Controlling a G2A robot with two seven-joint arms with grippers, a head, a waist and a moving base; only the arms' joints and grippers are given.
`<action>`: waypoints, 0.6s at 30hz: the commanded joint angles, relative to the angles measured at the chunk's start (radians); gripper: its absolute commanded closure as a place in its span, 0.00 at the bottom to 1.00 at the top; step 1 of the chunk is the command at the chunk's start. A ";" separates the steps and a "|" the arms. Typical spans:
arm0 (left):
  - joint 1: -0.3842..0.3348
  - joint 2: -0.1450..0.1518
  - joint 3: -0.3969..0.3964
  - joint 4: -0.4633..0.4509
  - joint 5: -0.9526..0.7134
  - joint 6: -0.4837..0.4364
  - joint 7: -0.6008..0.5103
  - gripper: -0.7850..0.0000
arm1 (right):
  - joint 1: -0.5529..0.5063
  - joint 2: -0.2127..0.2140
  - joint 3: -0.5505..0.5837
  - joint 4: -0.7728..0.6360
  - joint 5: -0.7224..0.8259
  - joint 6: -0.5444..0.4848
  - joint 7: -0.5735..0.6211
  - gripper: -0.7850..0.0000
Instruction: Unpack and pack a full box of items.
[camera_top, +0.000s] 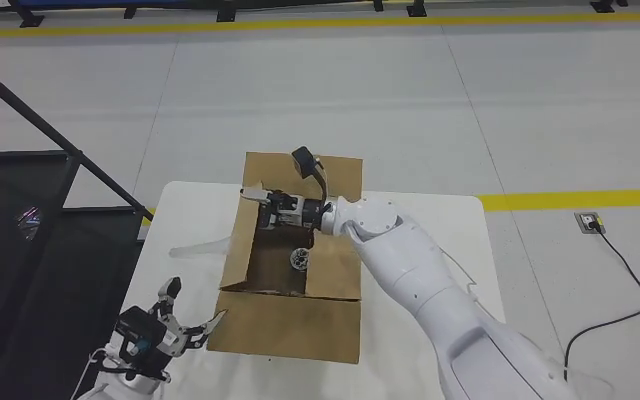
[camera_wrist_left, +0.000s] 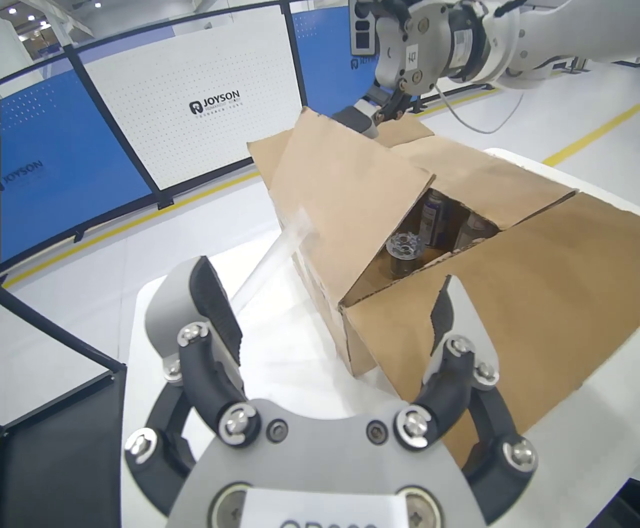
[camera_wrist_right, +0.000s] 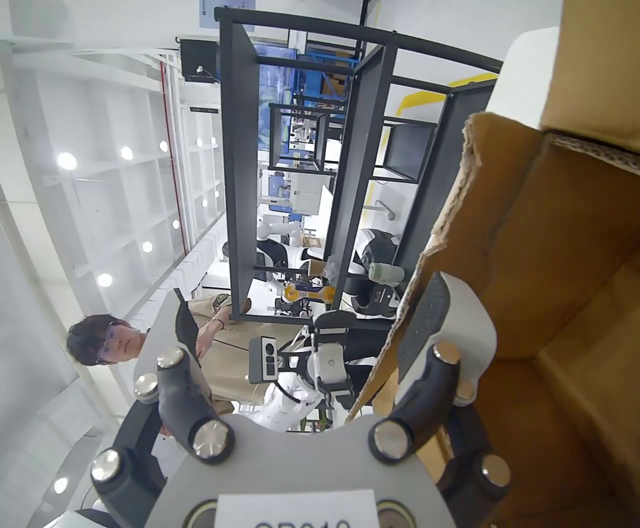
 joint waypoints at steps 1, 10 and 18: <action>-0.023 -0.001 0.013 0.005 0.010 0.012 -0.023 0.00 | 0.003 -0.007 0.001 -0.003 0.007 -0.008 0.008 0.00; -0.122 -0.012 0.076 0.037 -0.052 0.089 -0.100 0.00 | 0.016 -0.037 0.005 0.009 0.026 -0.068 0.051 0.00; -0.183 -0.020 0.099 0.065 -0.108 0.154 -0.146 0.00 | 0.030 -0.060 0.002 0.040 0.021 -0.106 0.090 0.00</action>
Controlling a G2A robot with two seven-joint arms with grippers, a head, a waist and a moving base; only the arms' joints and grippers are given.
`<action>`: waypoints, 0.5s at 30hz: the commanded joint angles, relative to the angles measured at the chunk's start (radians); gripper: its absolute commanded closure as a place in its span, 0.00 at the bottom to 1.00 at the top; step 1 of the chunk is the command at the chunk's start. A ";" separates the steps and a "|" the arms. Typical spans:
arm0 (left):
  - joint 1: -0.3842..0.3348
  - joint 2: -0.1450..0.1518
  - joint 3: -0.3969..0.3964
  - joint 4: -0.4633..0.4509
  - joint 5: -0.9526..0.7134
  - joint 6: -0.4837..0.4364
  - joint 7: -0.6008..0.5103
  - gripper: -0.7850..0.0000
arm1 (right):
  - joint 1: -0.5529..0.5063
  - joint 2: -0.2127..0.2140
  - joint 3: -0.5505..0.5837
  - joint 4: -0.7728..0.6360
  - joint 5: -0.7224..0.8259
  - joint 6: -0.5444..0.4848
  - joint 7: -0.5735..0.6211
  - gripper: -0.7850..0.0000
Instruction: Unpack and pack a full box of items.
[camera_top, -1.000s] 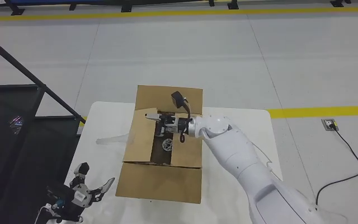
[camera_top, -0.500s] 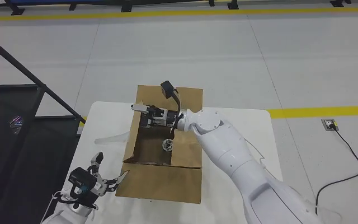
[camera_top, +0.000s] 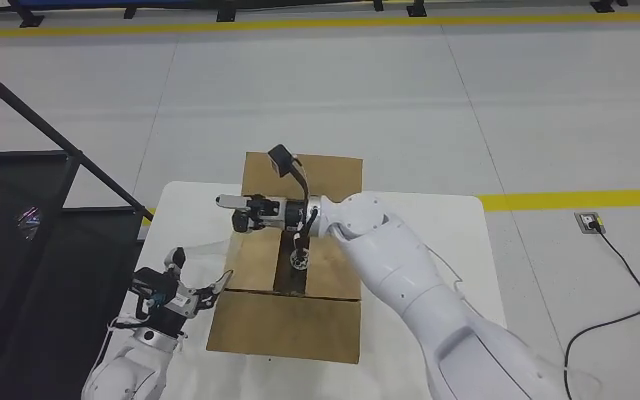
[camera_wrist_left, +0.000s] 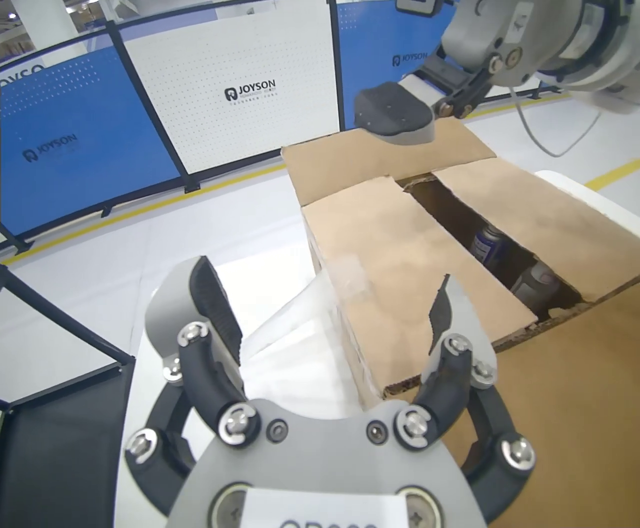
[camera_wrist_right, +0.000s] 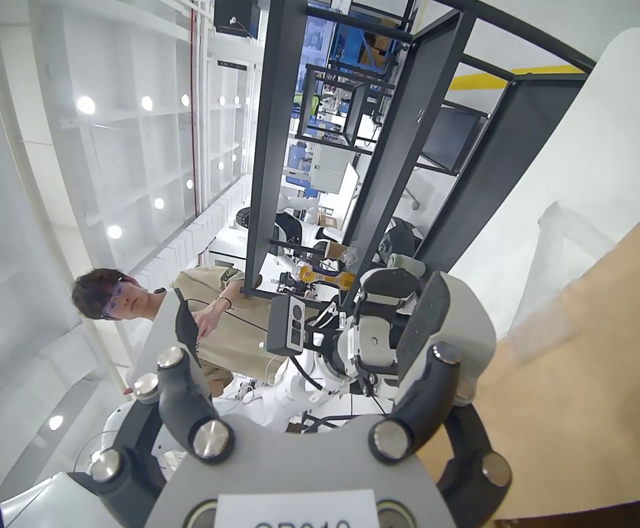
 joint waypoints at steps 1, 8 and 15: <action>0.000 0.000 -0.002 0.003 -0.004 -0.001 0.005 0.00 | 0.010 -0.002 -0.001 0.018 -0.016 -0.008 -0.014 0.00; 0.043 0.004 -0.046 -0.005 -0.014 -0.041 0.045 0.00 | 0.058 0.007 -0.061 0.108 -0.255 0.038 -0.226 0.00; 0.086 0.008 -0.078 -0.004 -0.001 -0.074 0.074 0.00 | 0.027 0.010 -0.104 0.132 -0.409 0.183 -0.405 0.00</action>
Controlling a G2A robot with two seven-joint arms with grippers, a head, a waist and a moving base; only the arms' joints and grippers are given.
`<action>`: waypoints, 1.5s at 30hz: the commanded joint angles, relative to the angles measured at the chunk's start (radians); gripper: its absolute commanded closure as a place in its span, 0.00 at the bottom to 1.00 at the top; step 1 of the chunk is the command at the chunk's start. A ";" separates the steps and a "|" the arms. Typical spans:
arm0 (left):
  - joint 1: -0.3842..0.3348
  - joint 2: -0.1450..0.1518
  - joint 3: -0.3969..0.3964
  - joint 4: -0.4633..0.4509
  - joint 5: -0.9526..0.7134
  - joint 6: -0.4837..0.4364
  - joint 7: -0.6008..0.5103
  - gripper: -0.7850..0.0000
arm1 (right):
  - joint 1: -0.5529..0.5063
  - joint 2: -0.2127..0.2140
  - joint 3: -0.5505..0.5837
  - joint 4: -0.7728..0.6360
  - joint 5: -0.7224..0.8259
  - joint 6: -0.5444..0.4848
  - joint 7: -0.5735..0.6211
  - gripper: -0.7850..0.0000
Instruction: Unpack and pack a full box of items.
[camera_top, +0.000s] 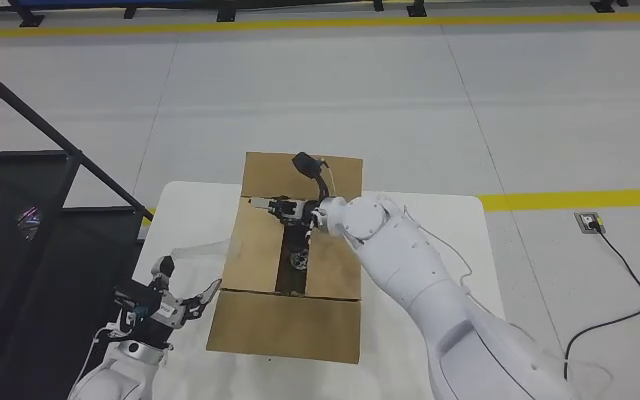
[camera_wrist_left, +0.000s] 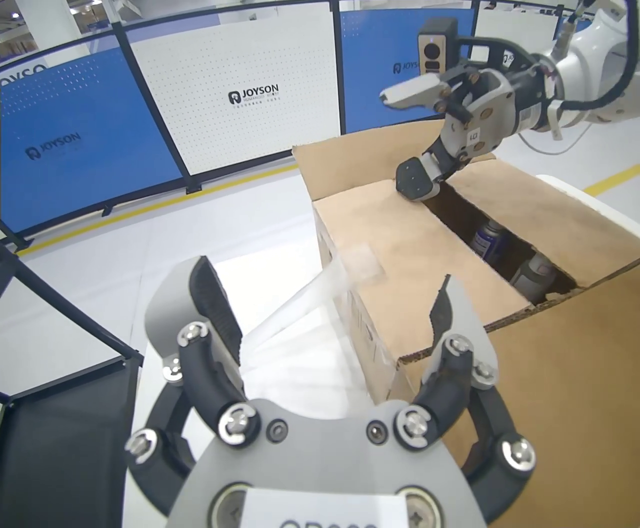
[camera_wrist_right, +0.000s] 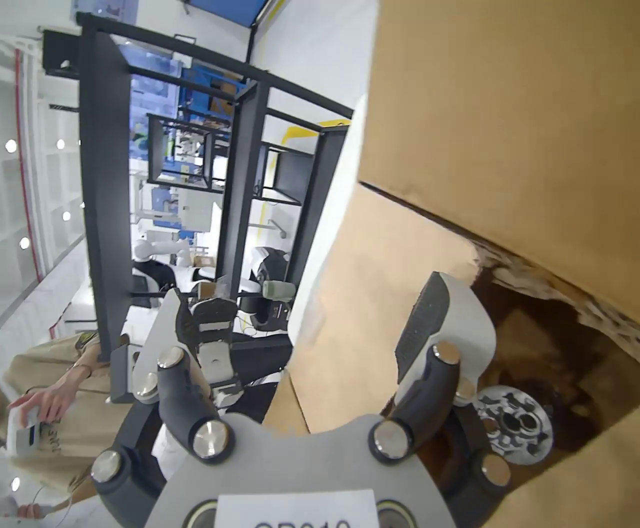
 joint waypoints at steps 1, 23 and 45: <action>0.010 0.001 -0.004 0.002 0.006 -0.005 0.006 0.00 | -0.010 0.001 0.000 -0.004 -0.013 0.016 -0.023 0.00; 0.016 -0.002 0.016 0.007 0.031 0.001 -0.003 0.00 | -0.071 0.022 0.077 -0.060 0.054 -0.026 0.093 0.00; -0.058 -0.012 0.103 -0.023 0.045 0.064 -0.089 0.00 | -0.088 -0.002 0.192 -0.118 0.290 -0.216 0.243 0.00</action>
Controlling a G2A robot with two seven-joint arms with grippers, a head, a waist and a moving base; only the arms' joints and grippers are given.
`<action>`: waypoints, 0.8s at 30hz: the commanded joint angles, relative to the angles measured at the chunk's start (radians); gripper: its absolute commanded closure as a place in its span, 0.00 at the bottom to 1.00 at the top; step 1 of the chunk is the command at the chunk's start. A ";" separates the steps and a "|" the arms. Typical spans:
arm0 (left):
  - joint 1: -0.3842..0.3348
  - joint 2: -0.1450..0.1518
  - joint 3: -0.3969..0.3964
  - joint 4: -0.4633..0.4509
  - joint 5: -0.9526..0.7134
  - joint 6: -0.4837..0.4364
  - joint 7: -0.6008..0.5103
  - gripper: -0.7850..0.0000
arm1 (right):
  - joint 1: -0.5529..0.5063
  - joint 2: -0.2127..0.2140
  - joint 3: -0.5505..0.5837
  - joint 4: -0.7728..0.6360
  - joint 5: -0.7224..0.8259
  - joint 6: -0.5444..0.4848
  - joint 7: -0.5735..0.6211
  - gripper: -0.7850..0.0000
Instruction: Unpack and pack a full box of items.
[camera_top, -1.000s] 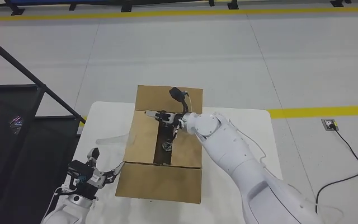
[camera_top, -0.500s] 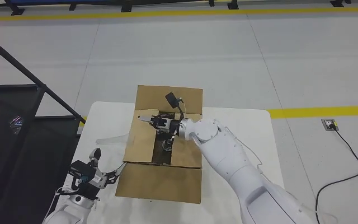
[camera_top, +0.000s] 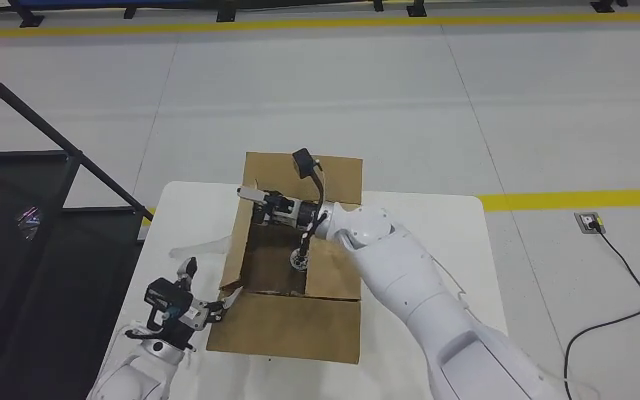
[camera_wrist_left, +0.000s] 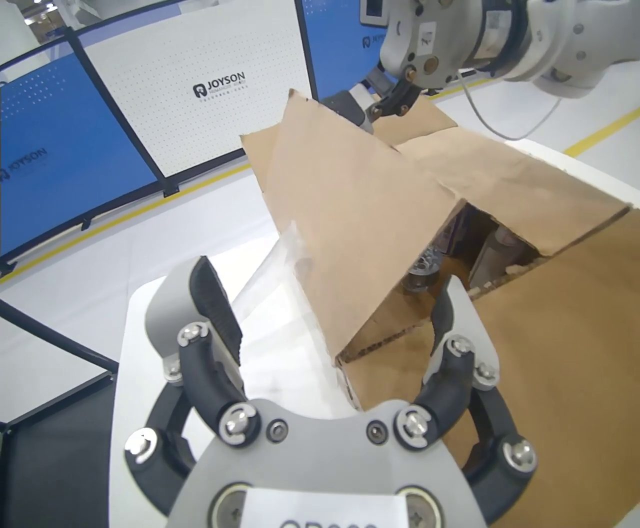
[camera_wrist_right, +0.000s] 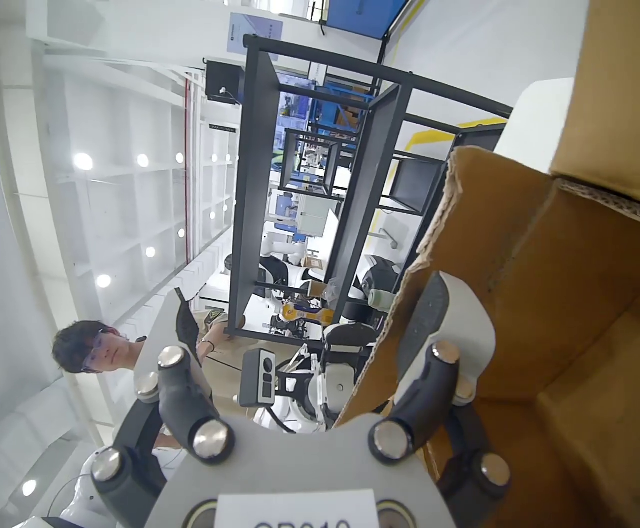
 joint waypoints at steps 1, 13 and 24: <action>-0.021 -0.003 0.009 0.004 -0.022 0.022 -0.020 0.00 | -0.003 -0.005 0.003 -0.005 0.017 -0.015 0.030 0.00; 0.004 -0.009 -0.086 0.021 -0.119 0.166 -0.005 0.00 | 0.005 0.010 0.048 0.000 0.085 -0.124 0.237 0.00; 0.013 -0.010 -0.099 0.102 -0.009 0.245 -0.117 0.00 | -0.077 0.129 0.111 -0.181 -0.021 -0.257 0.104 0.00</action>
